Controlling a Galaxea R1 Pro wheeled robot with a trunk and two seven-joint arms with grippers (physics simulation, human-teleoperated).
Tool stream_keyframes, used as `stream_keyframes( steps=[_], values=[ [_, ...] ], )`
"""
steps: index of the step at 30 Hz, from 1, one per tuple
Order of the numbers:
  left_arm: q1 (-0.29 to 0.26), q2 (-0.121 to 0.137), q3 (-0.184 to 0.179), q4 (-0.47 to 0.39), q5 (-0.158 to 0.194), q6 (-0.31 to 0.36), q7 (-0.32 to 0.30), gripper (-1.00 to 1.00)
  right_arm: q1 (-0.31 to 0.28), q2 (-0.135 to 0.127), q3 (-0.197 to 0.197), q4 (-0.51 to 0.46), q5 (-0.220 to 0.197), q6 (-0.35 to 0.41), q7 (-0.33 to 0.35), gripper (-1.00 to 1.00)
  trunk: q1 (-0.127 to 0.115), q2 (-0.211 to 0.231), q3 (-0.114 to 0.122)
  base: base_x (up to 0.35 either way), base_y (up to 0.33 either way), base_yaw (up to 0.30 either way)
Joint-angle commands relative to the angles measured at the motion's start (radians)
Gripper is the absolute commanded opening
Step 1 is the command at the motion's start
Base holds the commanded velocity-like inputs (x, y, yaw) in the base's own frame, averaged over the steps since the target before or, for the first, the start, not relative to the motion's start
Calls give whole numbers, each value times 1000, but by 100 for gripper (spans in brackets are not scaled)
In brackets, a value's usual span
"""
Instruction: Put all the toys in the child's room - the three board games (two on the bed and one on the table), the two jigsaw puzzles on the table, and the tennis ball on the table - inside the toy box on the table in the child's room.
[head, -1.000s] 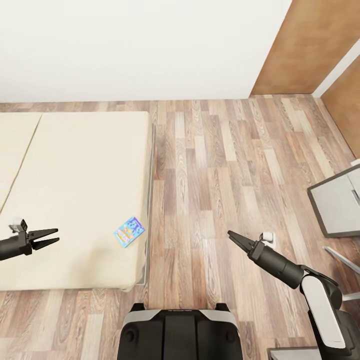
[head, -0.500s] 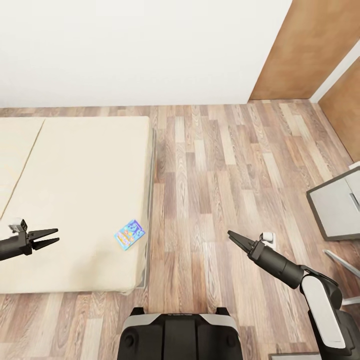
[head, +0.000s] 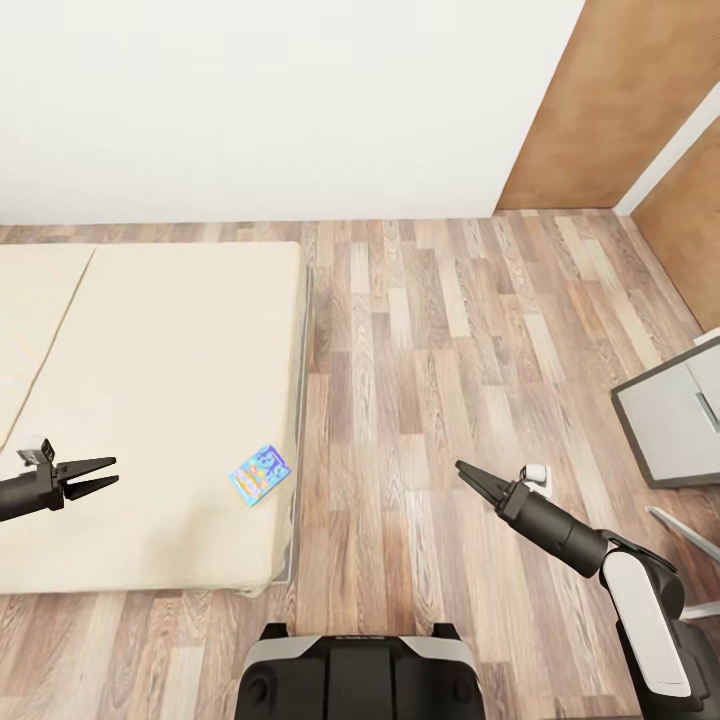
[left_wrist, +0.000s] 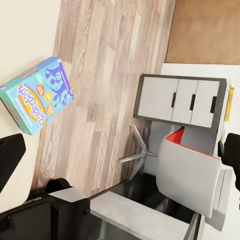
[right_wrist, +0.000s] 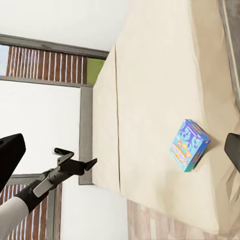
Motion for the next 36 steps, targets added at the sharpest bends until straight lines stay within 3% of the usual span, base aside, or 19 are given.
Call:
stream_keyframes(
  steps=[1,36],
  values=[
    [0,0,0,0,-1,11,-4,100,-1,0,-1,0,0,4,2,100,1,-1,1,0,0,0],
    [0,-1,0,0,-1,11,-4,100,-1,9,-1,1,1,-2,3,100,1,-1,58,0,0,0]
  ],
)
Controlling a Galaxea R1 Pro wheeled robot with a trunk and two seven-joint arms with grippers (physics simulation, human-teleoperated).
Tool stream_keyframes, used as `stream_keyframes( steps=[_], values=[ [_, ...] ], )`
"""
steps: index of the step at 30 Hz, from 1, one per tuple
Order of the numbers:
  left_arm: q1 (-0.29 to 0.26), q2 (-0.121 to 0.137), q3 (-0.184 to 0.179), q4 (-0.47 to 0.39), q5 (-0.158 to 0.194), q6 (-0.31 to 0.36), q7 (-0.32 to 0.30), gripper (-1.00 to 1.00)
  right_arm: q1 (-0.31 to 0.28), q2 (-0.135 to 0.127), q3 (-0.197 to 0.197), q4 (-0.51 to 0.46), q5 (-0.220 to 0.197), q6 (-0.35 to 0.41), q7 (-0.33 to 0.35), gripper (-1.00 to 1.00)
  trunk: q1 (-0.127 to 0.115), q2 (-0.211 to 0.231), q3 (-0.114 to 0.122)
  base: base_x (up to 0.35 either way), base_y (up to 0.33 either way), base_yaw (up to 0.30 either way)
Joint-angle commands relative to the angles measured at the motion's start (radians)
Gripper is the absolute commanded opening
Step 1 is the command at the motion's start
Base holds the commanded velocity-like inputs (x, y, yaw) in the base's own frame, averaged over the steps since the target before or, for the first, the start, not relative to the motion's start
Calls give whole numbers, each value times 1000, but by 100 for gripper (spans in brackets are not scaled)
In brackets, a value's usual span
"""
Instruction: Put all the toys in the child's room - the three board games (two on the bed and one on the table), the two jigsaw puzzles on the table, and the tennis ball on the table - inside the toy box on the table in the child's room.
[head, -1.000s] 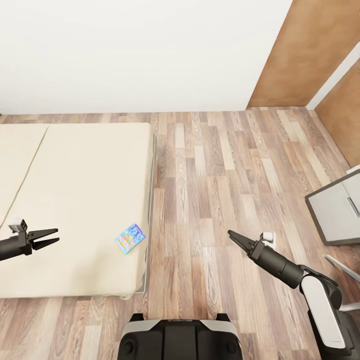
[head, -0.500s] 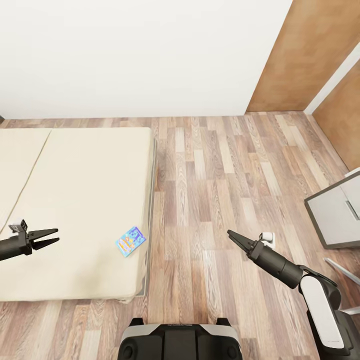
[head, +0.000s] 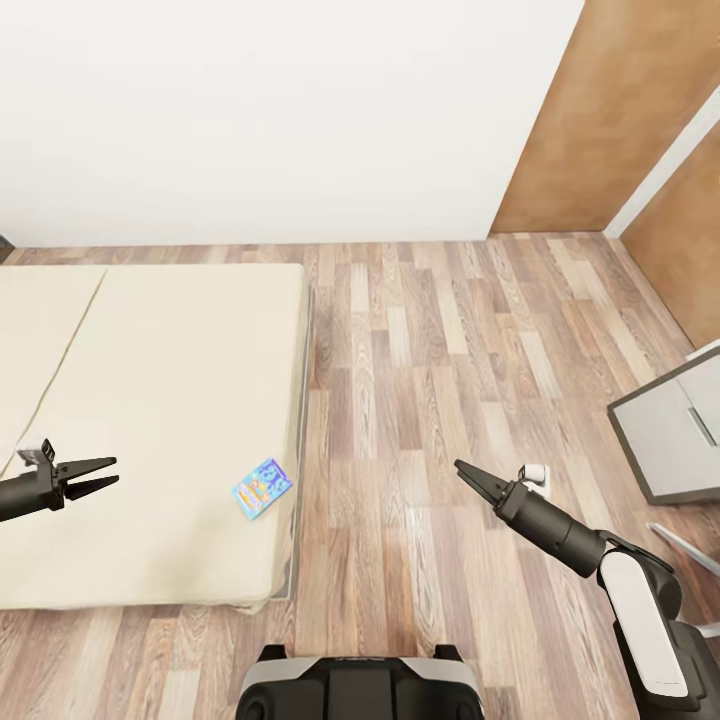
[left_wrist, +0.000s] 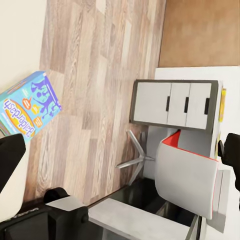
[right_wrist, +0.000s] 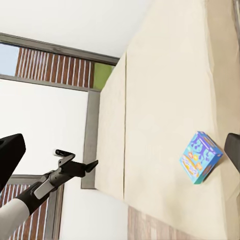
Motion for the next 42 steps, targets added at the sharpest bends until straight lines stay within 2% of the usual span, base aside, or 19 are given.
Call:
stream_keyframes(
  steps=[1,42],
  values=[
    [0,0,0,0,-1,11,-4,100,-1,0,-1,0,0,5,2,100,1,-1,1,0,0,0],
    [-1,-1,0,1,-1,11,-4,100,-1,0,-1,0,0,4,-8,100,1,-1,68,0,0,0]
  ],
)
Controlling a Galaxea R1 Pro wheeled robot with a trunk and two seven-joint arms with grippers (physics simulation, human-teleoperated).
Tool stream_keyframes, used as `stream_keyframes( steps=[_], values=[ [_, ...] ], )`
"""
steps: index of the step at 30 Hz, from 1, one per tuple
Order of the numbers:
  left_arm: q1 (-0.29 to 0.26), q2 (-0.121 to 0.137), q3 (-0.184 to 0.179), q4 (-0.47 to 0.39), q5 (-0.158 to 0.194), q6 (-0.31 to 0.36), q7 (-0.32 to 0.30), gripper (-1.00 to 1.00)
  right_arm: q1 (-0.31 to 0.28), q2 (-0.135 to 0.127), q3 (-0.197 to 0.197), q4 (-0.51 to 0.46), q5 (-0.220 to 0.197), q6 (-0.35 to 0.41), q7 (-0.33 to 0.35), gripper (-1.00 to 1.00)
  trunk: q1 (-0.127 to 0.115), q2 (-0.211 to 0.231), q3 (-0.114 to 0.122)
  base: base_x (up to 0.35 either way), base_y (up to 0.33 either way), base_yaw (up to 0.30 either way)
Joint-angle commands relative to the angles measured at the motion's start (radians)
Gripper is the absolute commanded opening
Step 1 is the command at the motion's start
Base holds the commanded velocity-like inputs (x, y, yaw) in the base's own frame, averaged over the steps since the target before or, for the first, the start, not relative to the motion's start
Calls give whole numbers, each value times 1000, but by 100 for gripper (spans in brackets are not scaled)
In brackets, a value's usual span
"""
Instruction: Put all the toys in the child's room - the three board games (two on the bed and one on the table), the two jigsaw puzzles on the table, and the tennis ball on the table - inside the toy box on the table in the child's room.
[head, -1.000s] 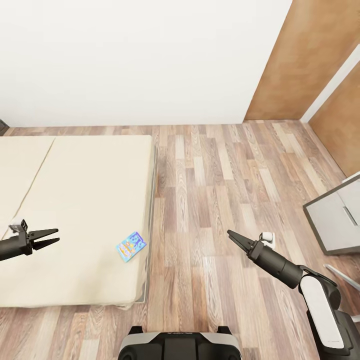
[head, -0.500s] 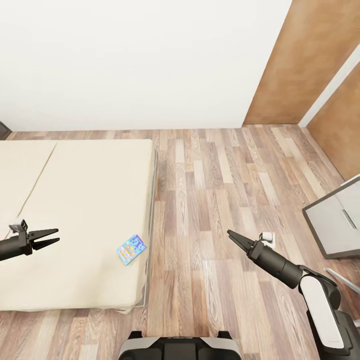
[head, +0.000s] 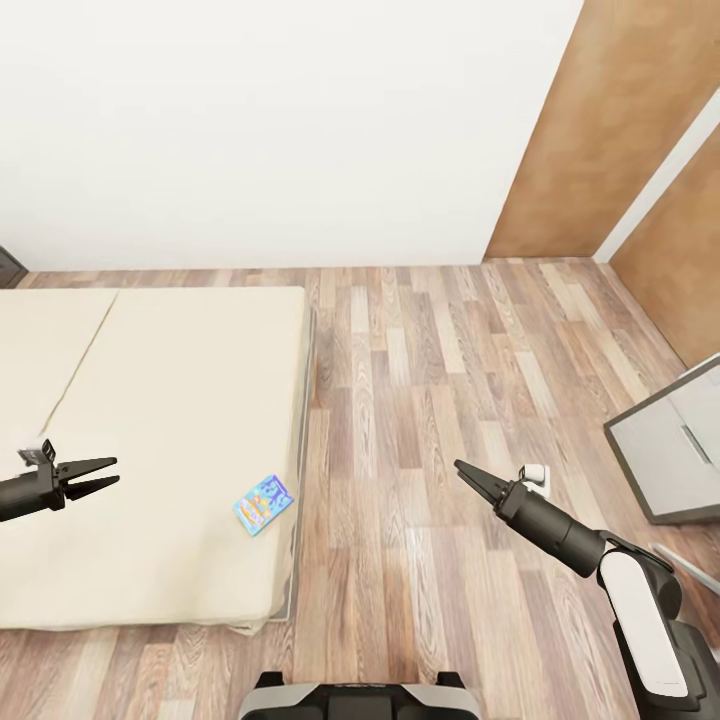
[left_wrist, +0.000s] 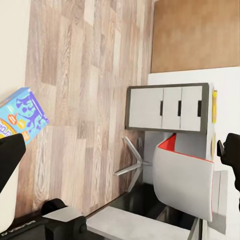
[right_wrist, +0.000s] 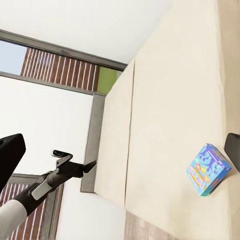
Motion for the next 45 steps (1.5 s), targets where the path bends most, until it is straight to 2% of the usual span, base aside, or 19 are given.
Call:
stream_keyframes(
  steps=[1,45],
  values=[
    [-1,0,0,0,-1,11,-4,100,-1,0,-1,0,0,5,2,100,1,-1,0,0,0,0],
    [-1,-7,-1,0,-1,11,-4,100,-1,1,-1,1,0,5,-5,100,1,-1,73,0,0,0]
  ],
)
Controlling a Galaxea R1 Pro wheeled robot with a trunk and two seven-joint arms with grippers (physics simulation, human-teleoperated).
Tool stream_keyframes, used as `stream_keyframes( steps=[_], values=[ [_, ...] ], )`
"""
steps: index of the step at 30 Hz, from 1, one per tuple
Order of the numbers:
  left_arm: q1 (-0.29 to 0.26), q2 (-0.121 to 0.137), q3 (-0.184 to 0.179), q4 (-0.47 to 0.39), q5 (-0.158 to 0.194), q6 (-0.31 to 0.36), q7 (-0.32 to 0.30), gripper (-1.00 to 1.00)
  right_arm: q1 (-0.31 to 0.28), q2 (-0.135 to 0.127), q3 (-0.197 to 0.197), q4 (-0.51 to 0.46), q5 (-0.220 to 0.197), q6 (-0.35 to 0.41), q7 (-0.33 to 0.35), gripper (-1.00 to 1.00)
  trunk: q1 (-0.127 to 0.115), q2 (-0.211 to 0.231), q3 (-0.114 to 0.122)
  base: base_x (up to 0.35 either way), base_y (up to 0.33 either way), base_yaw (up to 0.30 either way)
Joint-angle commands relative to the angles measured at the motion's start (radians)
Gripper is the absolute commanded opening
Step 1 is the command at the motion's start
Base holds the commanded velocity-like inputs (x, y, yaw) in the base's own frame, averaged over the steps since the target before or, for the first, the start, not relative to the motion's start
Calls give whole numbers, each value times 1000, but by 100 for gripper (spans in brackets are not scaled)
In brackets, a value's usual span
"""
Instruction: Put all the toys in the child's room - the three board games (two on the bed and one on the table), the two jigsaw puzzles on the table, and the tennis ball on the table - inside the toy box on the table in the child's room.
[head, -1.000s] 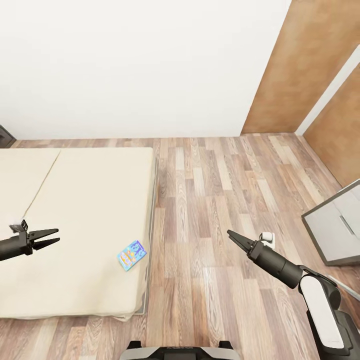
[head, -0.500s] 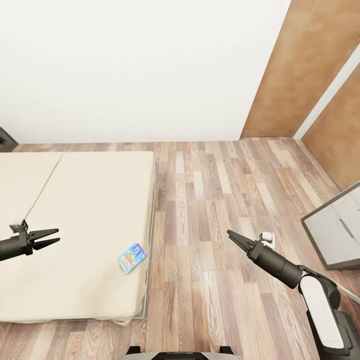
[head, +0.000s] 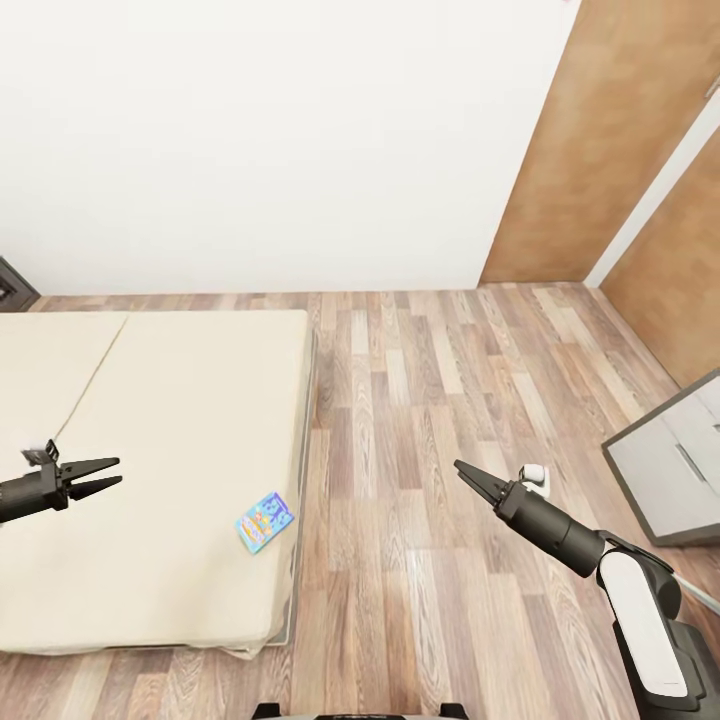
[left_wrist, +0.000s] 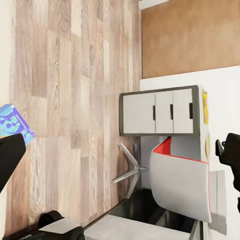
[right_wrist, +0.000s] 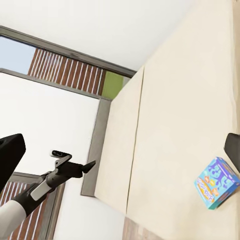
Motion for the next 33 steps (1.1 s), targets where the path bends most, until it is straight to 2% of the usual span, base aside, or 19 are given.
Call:
stream_keyframes(
  steps=[1,33],
  values=[
    [-1,-1,0,0,-1,11,-4,100,-1,0,-1,0,0,5,2,100,1,-2,0,0,0,0],
    [-1,-12,0,0,-2,11,-4,100,-1,1,-1,0,0,5,1,100,1,-2,53,0,0,0]
  ],
)
